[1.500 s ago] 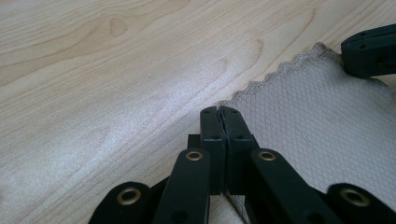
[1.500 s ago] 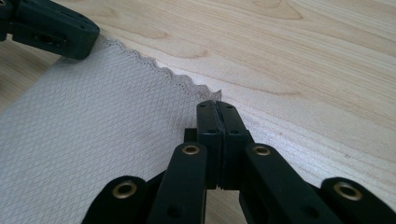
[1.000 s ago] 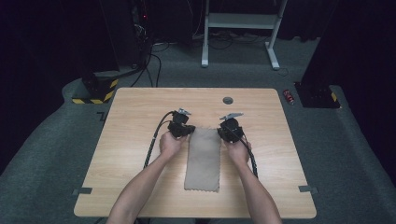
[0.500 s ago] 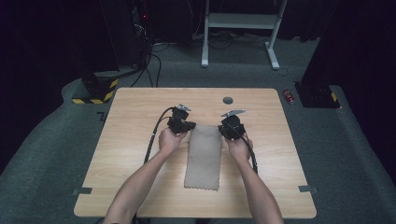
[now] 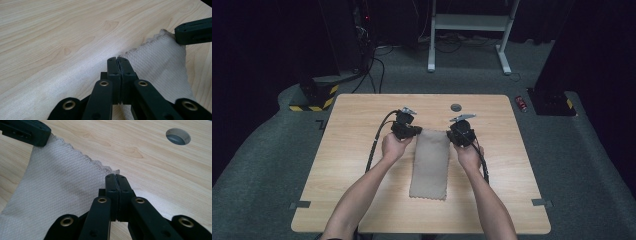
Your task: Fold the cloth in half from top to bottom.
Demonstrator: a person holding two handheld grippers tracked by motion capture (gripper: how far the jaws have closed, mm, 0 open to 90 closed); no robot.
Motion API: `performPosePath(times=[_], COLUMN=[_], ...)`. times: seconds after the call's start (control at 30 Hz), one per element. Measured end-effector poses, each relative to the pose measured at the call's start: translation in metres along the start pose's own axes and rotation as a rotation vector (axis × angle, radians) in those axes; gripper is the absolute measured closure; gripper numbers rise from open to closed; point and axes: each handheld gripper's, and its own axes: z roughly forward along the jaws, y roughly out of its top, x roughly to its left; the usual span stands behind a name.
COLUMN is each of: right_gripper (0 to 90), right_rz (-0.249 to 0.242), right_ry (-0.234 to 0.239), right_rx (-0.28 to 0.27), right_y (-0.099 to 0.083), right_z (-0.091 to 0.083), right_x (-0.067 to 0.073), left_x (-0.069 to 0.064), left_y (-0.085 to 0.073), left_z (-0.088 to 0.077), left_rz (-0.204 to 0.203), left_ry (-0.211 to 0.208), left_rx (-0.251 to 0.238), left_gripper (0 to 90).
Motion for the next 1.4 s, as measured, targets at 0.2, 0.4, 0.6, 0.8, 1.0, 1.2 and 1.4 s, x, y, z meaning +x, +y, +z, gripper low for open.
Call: performPosePath(times=[0.2,0.4,0.6,0.8,1.0,1.2,1.4], right_gripper=[89.3,89.4,89.4,89.4,89.3,89.3,89.3], right_rz=[0.017,0.012,0.0,-0.021,-0.02,-0.033,-0.043], right_ry=[0.004,-0.001,-0.005,-0.009,-0.013,-0.01,-0.004], right_rx=[-0.013,-0.02,-0.029,-0.032,-0.05,-0.046,-0.037], right_y=[0.001,0.007,0.018,0.03,0.038,0.036,0.031], right_z=[-0.003,-0.007,-0.01,-0.01,-0.015,-0.016,-0.015], right_x=[-0.004,-0.004,-0.002,0.002,0.002,0.002,0.005], left_x=[-0.002,-0.002,0.004,0.01,0.01,0.007,0.007], left_y=[0.005,0.01,0.013,0.016,0.024,0.018,0.013], left_z=[-0.003,-0.006,-0.012,-0.017,-0.025,-0.024,-0.024], left_rz=[0.012,0.016,0.0,-0.023,-0.012,0.0,0.01], left_ry=[0.0,0.008,0.015,0.024,0.029,0.02,0.016], left_rx=[-0.005,-0.015,-0.04,-0.052,-0.075,-0.064,-0.057], left_gripper=[88.8,88.8,88.8,88.8,88.8,88.7,88.6])
